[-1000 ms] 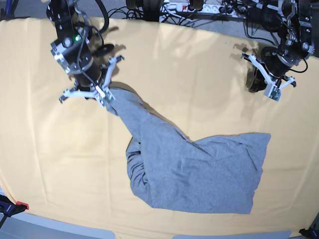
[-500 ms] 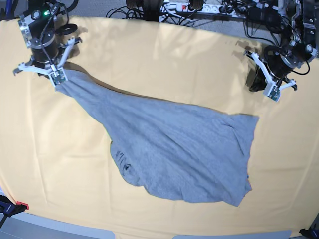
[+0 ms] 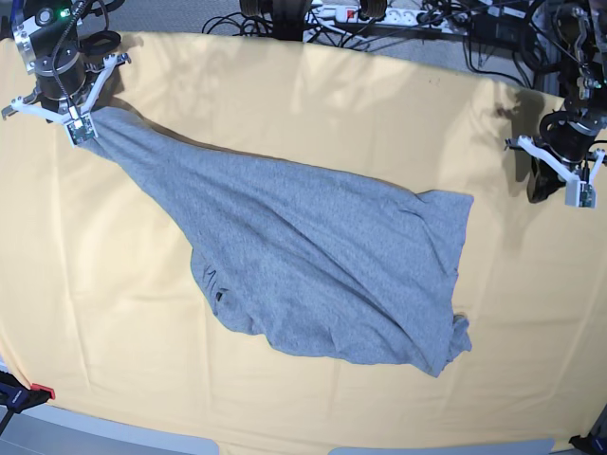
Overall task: Layout the t-shirt on the table in an organized manner, then fold the t-shirt properly
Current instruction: 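Reach the left gripper to the opposite shirt edge and grasp it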
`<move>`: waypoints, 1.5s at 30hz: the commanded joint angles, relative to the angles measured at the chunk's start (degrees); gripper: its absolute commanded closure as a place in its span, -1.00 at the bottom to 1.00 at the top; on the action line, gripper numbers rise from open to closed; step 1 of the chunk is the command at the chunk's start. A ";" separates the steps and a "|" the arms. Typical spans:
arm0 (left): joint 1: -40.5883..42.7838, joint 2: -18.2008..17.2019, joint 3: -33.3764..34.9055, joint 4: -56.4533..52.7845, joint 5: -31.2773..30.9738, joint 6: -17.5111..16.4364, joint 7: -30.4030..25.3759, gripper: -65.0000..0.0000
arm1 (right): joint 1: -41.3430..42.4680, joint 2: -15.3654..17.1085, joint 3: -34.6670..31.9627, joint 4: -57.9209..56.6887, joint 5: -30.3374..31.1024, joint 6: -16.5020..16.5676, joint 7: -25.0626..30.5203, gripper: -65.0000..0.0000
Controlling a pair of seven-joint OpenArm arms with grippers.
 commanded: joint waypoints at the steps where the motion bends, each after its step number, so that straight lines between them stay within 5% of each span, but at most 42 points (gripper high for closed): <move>1: -1.11 -1.11 -0.66 0.76 -1.03 -0.31 -1.51 0.85 | -0.17 0.63 0.50 1.07 0.42 0.17 0.28 1.00; 4: -2.93 -1.11 -0.63 0.68 -3.15 -1.27 -1.49 0.06 | -0.17 0.61 0.50 1.07 1.73 1.09 0.24 1.00; 6: -4.35 -1.11 -0.63 0.59 -4.59 -1.22 -1.25 -0.21 | -0.17 0.61 0.50 1.07 1.66 1.03 0.24 1.00; 11: -9.09 -1.16 1.38 -3.82 -7.04 -1.62 0.94 -0.20 | -0.15 0.61 0.50 1.07 1.70 1.03 0.31 1.00; 15: -14.60 -1.14 7.91 -12.76 -10.03 -8.61 1.68 -0.20 | -0.17 0.61 0.50 1.07 1.73 1.03 0.46 1.00; 20: -21.51 -1.11 16.28 -21.05 -10.29 -12.92 2.60 -0.20 | -0.17 0.61 0.50 1.07 1.70 0.81 0.44 1.00; 26: -25.07 -1.11 21.55 -22.69 -7.56 -12.79 3.30 -0.20 | -0.15 0.61 0.50 1.07 1.70 0.81 0.46 1.00; 32: -24.33 -1.09 21.86 -22.93 -6.75 -10.47 4.33 0.01 | -0.15 0.61 0.50 1.07 1.68 0.83 0.48 1.00; 42: -24.70 1.62 21.86 -31.17 -6.84 -11.76 4.20 0.00 | -0.02 0.61 0.50 1.07 1.70 0.83 0.96 1.00; 45: -24.72 2.38 21.86 -31.41 -7.80 -12.04 6.99 0.39 | -0.02 0.61 0.50 1.07 1.70 0.83 0.96 1.00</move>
